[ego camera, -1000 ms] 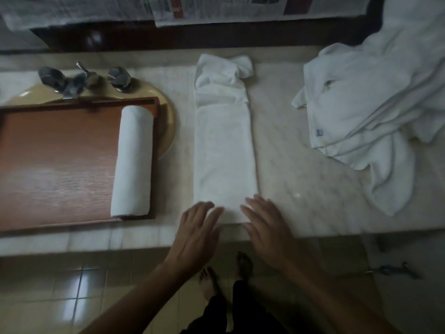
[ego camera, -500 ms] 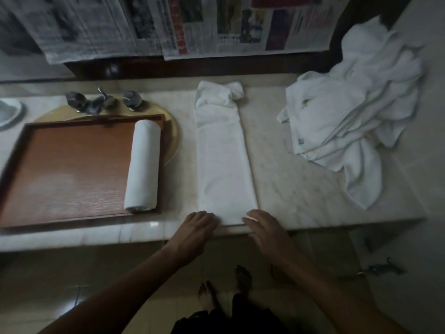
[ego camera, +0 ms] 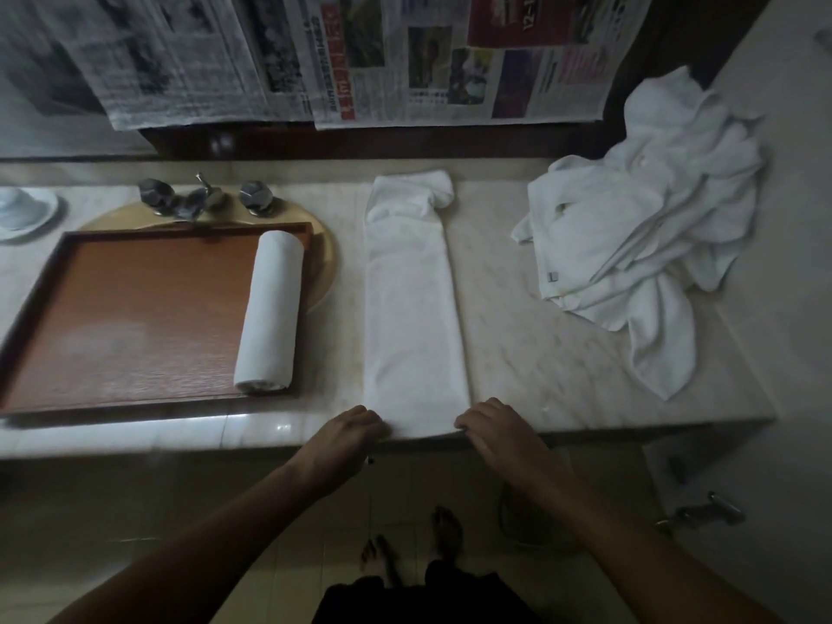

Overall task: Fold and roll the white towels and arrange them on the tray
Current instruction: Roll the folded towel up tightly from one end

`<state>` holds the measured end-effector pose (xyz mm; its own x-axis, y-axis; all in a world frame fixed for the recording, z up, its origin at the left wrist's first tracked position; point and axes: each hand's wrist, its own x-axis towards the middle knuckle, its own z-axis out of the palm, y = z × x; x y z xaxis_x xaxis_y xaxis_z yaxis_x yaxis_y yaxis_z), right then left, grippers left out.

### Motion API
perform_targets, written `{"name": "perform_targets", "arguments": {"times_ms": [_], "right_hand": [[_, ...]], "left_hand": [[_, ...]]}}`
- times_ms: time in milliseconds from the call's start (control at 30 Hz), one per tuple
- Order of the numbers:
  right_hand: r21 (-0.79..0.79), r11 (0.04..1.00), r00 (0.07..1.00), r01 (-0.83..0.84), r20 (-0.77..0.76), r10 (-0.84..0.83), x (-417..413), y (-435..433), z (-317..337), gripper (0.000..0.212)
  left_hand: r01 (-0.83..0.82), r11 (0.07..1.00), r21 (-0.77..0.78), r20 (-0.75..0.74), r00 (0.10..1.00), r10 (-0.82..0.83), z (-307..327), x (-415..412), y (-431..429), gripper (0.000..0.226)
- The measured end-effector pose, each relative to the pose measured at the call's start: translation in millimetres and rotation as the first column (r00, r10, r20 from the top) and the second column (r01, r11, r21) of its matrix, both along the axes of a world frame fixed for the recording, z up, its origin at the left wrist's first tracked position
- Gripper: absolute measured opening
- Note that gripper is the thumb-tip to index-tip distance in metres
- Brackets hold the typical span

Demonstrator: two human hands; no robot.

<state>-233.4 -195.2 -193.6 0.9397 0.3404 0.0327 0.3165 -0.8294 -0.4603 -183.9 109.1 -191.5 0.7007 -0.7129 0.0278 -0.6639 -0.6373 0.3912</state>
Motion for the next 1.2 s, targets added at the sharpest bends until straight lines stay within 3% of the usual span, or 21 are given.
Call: {"name": "perform_targets", "arguments": {"times_ms": [100,200,333,533,600,667,733,800,967,1200], "right_hand": [[0.093,0.98,0.972,0.176,-0.175,-0.158,4,-2,9,0.018],[0.152,0.937,0.912,0.315,-0.324,-0.254,12,-3,15,0.017],[0.186,0.902,0.877,0.39,-0.375,-0.302,19,1,19,0.014],[0.086,0.925,0.908,0.37,-0.242,-0.341,26,14,11,0.011],[0.05,0.947,0.94,0.317,-0.149,-0.306,26,18,10,0.011],[0.024,0.973,0.97,0.231,-0.079,-0.228,24,25,10,0.018],[-0.001,0.991,0.99,0.135,-0.042,-0.135,20,31,7,0.027],[-0.045,0.997,0.998,0.062,-0.003,-0.062,16,34,1,0.029],[-0.063,0.998,0.993,-0.004,0.116,0.012,14,26,-3,0.028],[-0.208,0.97,0.987,-0.127,0.071,0.144,18,23,1,0.04]], "left_hand": [[-0.31,0.94,-0.14,-0.163,0.944,0.287,11,-10,-4,0.02],[-0.593,0.778,-0.21,-0.408,0.776,0.481,16,-12,-9,0.014],[-0.713,0.684,-0.156,-0.53,0.645,0.551,20,-6,-13,0.015],[-0.798,0.601,-0.054,-0.56,0.522,0.643,20,5,-28,0.017],[-0.786,0.617,-0.039,-0.472,0.558,0.682,17,6,-34,0.017],[-0.73,0.676,-0.099,-0.344,0.662,0.666,14,1,-38,0.019],[-0.529,0.836,-0.147,-0.148,0.847,0.51,10,-6,-39,0.023],[-0.272,0.961,-0.049,0.014,0.962,0.273,5,-14,-40,0.03],[-0.093,0.982,0.167,0.092,0.993,0.078,0,-9,-31,0.051],[0.042,0.969,0.243,0.179,0.98,-0.087,12,1,-25,0.035]]}}
